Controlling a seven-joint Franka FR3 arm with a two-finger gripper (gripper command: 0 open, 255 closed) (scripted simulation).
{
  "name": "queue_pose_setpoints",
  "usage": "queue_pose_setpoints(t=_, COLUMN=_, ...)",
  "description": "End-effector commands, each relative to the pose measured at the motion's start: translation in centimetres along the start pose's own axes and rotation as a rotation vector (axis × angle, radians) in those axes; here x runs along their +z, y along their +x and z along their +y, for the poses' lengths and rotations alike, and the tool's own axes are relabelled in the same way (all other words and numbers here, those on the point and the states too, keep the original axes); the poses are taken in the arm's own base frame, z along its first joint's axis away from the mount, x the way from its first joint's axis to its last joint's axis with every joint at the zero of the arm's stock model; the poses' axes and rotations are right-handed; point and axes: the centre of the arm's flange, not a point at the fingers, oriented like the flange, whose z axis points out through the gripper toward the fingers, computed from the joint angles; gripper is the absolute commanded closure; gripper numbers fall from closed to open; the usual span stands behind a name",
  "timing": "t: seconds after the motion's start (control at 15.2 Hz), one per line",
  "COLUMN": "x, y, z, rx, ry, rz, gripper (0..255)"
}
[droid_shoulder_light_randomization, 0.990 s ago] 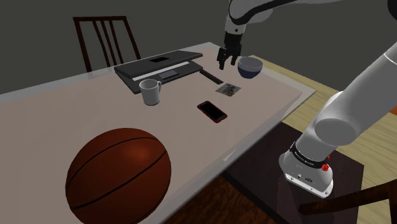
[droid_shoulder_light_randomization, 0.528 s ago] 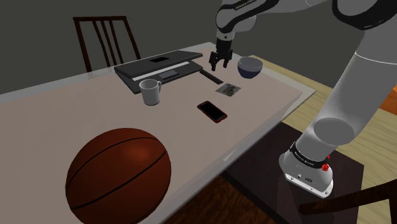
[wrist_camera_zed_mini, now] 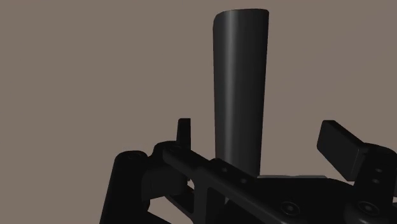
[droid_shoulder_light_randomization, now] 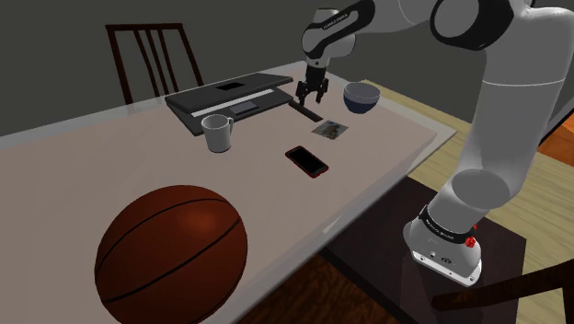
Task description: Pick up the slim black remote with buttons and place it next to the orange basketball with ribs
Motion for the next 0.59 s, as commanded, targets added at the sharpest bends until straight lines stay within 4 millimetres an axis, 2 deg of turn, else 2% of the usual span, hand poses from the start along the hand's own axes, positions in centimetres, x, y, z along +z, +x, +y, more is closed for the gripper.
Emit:
queue_pose_setpoints(t=0.0, x=1.2, y=0.1, z=0.2, rx=0.002, ry=0.0, rz=0.001, gripper=0)
queue_pose_setpoints(t=0.26, x=3.6, y=0.1, z=0.2, rx=0.002, ry=0.0, rz=0.001, gripper=0)
queue_pose_setpoints(t=0.53, x=3.6, y=0.1, z=0.2, rx=0.002, ry=0.0, rz=0.001, gripper=0)
